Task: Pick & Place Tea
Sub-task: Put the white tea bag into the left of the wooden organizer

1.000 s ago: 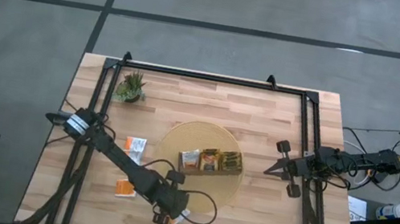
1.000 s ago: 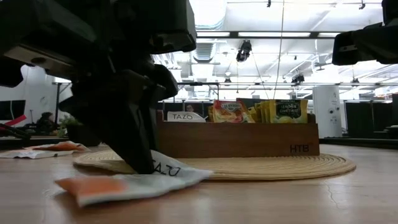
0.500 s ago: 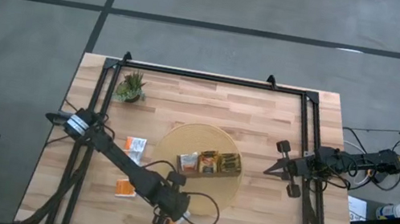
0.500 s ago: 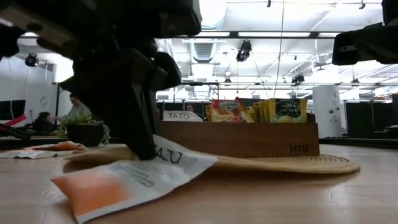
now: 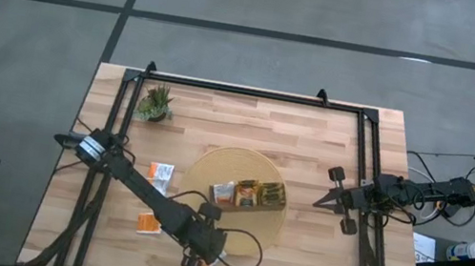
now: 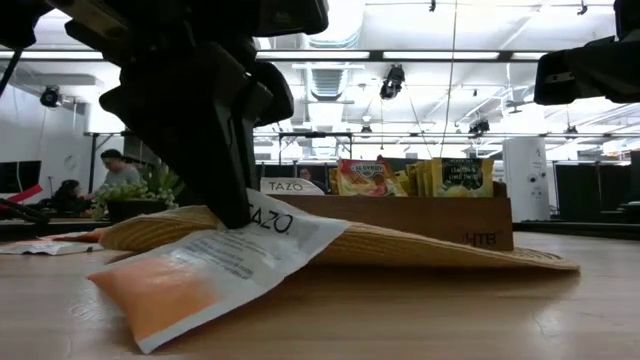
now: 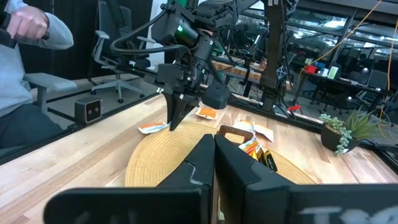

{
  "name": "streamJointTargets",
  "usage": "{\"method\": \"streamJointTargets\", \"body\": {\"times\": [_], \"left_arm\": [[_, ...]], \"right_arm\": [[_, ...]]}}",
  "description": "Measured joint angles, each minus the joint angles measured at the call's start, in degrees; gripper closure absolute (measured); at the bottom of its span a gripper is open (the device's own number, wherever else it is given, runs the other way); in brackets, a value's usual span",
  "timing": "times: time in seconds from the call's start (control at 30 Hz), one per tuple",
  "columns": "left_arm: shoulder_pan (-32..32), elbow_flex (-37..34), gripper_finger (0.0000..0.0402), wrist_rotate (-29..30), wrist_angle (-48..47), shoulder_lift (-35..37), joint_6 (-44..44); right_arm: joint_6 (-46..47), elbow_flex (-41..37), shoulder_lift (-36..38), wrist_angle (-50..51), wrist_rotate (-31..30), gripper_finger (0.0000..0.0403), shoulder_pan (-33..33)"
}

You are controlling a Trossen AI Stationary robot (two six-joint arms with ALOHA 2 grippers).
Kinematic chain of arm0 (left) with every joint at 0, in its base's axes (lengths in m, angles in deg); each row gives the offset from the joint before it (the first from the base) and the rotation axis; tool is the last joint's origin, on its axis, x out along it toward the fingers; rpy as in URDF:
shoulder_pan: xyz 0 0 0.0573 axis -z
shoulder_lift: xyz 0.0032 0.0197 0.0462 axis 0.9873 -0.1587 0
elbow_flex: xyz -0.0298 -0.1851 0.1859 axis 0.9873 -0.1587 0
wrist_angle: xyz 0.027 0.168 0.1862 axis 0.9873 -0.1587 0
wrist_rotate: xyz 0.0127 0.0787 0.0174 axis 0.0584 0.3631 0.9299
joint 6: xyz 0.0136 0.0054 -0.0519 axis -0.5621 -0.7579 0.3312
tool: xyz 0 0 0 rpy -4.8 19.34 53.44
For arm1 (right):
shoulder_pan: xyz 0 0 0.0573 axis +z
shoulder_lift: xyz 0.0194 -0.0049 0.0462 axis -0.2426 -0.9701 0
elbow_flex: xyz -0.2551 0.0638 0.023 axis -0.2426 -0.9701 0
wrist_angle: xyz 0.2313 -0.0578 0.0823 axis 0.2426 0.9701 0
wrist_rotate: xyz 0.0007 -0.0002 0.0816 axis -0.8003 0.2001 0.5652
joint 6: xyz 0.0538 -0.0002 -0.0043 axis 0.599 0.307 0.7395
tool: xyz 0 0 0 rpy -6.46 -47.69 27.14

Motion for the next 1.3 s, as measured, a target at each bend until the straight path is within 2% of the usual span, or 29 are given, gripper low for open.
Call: {"method": "streamJointTargets", "body": {"times": [0.4,0.53,0.63,0.77,1.0,1.1,1.3], "left_arm": [[0.0,0.0,0.033,0.0,-0.1,0.0,0.5],[0.0,-0.1,0.0323,-0.4,-0.1,0.1,0.5],[0.0,-0.1,0.0337,-1.6,-0.2,0.1,0.3],[0.0,-0.1,0.039,-1.7,-0.3,0.1,-0.1],[0.0,0.0,0.0401,-0.9,-0.5,0.1,-0.8],[0.1,1.0,0.0401,2.9,-1.4,0.1,-1.1],[1.0,3.3,0.0401,18.7,-4.9,1.5,-1.0]], "right_arm": [[0.0,0.0,0.0,0.0,0.0,0.0394,0.0],[0.0,0.0,0.0,0.0,0.0,0.0394,0.0],[0.0,0.0,0.0,0.0,0.0,0.0394,0.0],[0.0,0.0,0.0,0.0,0.0,0.0394,0.0],[0.0,0.0,0.0,0.0,0.0,0.0394,0.0],[0.0,0.0,0.0,0.0,0.0,0.0394,0.0],[0.0,0.0,0.0,0.0,0.0,0.0394,0.0]]}}
